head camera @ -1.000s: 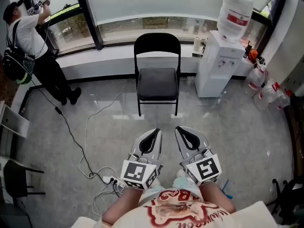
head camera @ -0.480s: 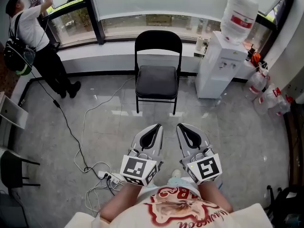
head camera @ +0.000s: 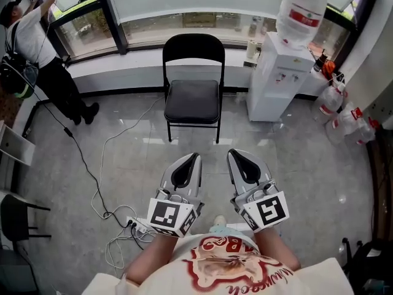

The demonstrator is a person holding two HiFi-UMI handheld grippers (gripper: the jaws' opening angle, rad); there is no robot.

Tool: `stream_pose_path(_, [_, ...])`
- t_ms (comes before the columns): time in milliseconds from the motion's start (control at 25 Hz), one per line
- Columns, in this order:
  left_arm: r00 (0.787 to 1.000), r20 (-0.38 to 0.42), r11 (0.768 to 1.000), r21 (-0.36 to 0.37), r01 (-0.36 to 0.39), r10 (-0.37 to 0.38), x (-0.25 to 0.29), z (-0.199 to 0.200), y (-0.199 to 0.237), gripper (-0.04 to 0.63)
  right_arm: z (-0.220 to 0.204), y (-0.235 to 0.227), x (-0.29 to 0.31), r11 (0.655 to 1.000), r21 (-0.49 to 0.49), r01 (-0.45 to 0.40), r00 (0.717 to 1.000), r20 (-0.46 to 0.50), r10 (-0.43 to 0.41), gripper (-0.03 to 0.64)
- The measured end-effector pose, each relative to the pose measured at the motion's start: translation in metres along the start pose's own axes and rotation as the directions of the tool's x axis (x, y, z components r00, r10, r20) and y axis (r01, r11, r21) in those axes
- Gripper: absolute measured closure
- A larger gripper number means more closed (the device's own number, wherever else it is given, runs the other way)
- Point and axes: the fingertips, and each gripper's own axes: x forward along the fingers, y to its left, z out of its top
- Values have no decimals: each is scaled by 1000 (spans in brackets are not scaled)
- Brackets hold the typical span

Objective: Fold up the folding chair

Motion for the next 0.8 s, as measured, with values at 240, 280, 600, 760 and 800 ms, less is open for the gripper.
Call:
stream_pose_path(240, [996,54,998,10,-68,67,21,0,-18,595,0,-37,-17,1000,5,-17,1000,16,17,594])
stream_pose_path(280, [996,50,997,7,-76,75,24,-1,-22,595,0,-42,-20,1000,7,-22,1000,14,22,594])
stream_pose_path(600, [995,34,996,13,-93,93,39,-11,-32,595,-12,-69,-26,999,40,-27,1000,12,27,594])
stream_pose_path(760, [995,21,995,6,-98,97,57,-15,-21,595,-16,-81,-14,999,27,-23,1000,16,23,594])
stream_pose_path(800, [995,23,995,2,-95,95,65,-17,-18,595,-19,-86,-10,1000,22,-20,1000,11,20,594])
